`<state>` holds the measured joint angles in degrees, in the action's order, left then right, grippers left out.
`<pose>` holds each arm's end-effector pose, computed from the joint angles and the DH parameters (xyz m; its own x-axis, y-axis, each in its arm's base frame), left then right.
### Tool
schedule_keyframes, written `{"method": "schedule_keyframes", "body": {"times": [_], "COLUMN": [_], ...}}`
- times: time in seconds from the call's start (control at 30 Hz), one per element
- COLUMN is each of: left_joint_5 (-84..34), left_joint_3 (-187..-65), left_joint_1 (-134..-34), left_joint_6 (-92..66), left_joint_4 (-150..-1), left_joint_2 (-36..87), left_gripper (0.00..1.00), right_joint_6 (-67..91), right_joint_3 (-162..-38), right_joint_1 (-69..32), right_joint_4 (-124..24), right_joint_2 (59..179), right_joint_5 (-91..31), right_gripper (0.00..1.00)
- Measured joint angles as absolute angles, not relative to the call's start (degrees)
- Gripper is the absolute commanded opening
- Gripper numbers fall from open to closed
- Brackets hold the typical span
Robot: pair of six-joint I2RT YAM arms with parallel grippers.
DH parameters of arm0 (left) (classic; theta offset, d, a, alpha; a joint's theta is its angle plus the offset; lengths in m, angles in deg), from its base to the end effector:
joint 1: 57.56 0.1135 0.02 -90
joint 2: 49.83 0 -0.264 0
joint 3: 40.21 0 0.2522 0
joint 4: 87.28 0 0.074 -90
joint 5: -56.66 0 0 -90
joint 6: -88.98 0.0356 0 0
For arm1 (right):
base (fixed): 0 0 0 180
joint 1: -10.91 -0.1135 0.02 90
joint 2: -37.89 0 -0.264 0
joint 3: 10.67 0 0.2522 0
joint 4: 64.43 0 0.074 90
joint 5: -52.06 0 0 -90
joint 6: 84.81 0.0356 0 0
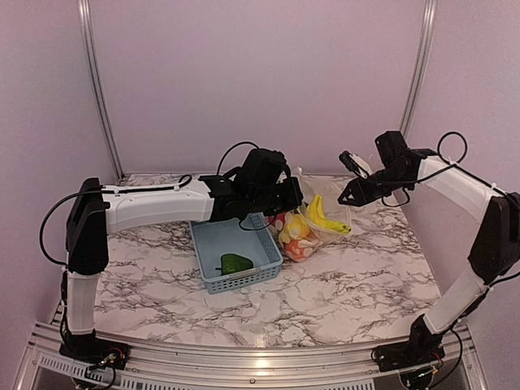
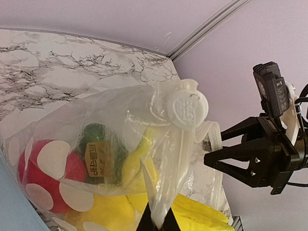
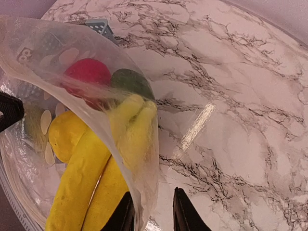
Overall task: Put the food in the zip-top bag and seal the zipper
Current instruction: Pass from the left arm to the right
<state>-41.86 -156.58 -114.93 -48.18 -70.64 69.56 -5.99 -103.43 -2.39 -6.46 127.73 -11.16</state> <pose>0.2763 -0.4218 0.2935 -0.6789 -0.2845 -0.6769 0.3821 0.6502 -0.6566 0.3191 0.0919 0.3036 -0.6940 -0.3419 -0.6336 -0.6026 0.7575 0.2512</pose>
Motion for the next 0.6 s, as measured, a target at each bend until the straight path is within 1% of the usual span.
{"method": "schedule_keyframes", "body": {"times": [0.03,0.07,0.1,0.17,0.23,0.27,0.3,0.37,0.47,0.6], "left_joint_5": [-41.9,-41.9,-41.9,-42.0,-41.9,-41.8,-41.4,-40.7,-39.8,-39.0], "left_joint_3": [-156.6,-156.6,-156.5,-156.2,-155.8,-155.7,-155.7,-155.7,-155.1,-153.8], "left_joint_1": [-114.9,-114.9,-114.9,-114.9,-114.8,-114.8,-114.8,-114.5,-114.2,-114.2], "left_joint_6": [-48.2,-48.2,-48.2,-48.2,-48.2,-47.9,-47.8,-47.1,-45.6,-44.0], "left_joint_4": [-70.7,-70.7,-70.7,-70.9,-71.2,-71.3,-71.7,-72.5,-74.6,-76.1], "left_joint_2": [69.6,69.6,69.6,69.6,69.6,69.6,69.6,69.6,69.4,68.8], "left_gripper": [0.0,0.0,0.0,0.0,0.21,0.27,0.3,0.31,0.28,0.28], "right_joint_6": [-6.1,-6.3,-6.6,-7.2,-7.8,-8.1,-8.4,-8.5,-8.3,-8.6], "right_joint_3": [-103.2,-102.9,-102.6,-102.5,-102.9,-103.5,-105.0,-109.7,-115.6,-119.5], "right_joint_1": [-2.4,-2.5,-2.5,-2.7,-2.8,-2.8,-2.5,-2.0,-1.4,-0.8], "right_joint_4": [-6.1,-5.6,-5.1,-4.0,-1.7,-0.5,1.5,3.9,4.0,5.6], "right_joint_2": [127.7,127.7,127.7,127.7,127.8,127.9,128.2,128.7,128.3,129.5], "right_joint_5": [-11.2,-11.1,-11.1,-10.9,-9.9,-9.5,-8.8,-7.3,-6.9,-4.4], "right_gripper": [0.18,0.03,0.0,0.0,0.0,0.0,0.0,0.0,0.0,0.0]}}
